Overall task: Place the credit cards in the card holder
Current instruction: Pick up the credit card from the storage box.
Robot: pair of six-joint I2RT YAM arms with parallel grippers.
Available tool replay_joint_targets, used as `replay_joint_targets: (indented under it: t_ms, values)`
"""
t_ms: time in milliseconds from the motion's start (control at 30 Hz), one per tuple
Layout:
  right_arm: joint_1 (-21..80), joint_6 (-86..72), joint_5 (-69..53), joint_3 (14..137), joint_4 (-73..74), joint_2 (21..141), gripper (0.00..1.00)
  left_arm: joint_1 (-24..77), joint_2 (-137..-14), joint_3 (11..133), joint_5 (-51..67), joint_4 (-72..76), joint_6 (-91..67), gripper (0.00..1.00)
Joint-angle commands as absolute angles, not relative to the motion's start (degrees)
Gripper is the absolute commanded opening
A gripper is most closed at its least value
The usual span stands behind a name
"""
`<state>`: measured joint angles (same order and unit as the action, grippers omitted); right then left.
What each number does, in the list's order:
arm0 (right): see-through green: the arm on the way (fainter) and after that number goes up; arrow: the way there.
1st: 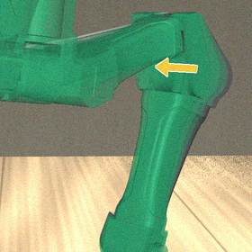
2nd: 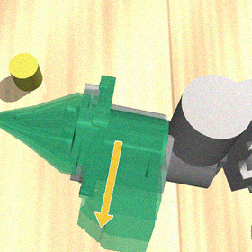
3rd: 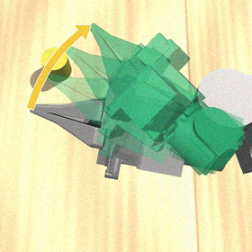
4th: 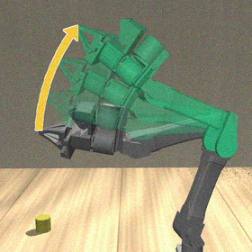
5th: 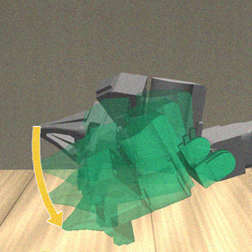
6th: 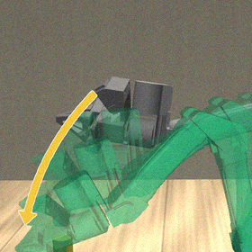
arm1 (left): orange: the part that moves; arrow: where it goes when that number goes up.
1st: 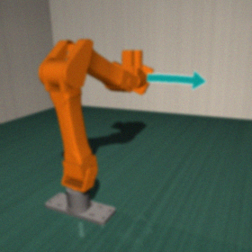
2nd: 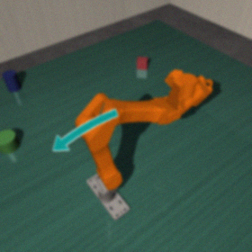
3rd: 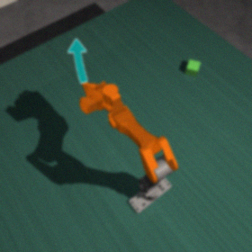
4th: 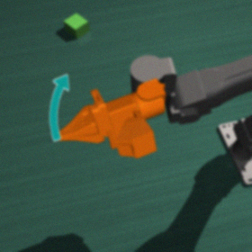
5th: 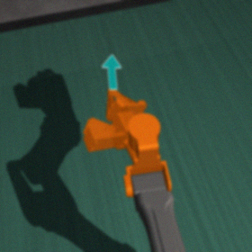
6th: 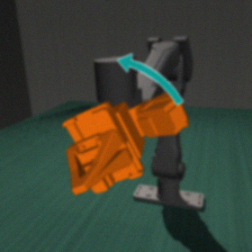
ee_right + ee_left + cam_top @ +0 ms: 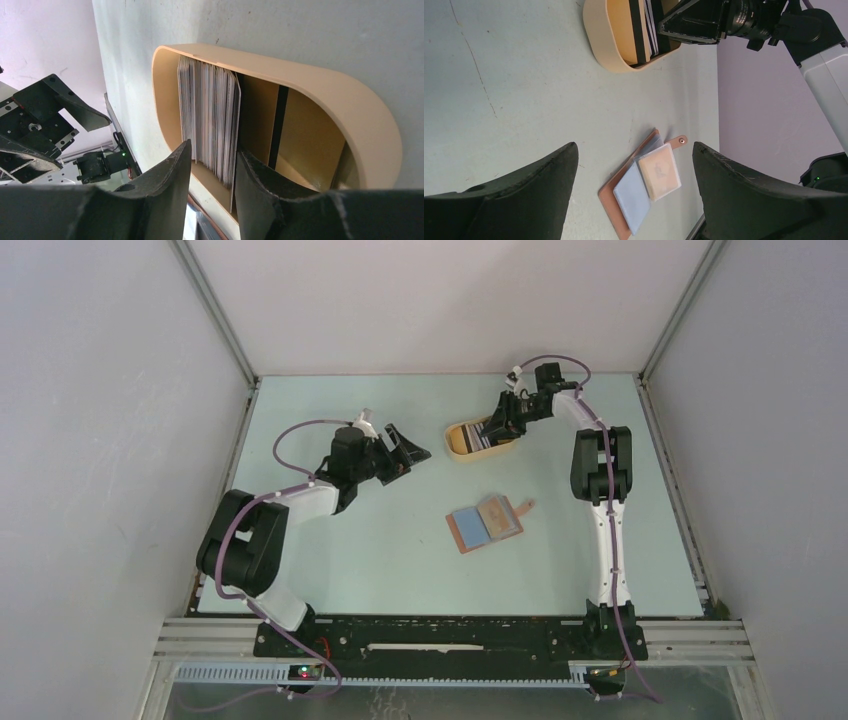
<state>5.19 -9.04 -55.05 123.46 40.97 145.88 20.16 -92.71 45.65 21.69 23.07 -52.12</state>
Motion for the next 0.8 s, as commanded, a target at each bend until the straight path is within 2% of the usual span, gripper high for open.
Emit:
replay_joint_targets:
  t_ms: [0,333,767]
  values:
    - [4.58,-7.80,-54.81,125.07,41.52,142.77,0.43,19.78,-92.85,48.34,22.77,25.05,-52.39,0.89]
    - [4.09,-7.55,-54.49,124.94,41.79,142.55,0.38,19.79,-92.82,48.07,22.81,25.17,-52.47,0.89]
    - [3.56,-6.68,-53.48,124.63,42.47,142.05,0.20,19.78,-92.97,48.25,23.02,25.40,-52.56,0.89]
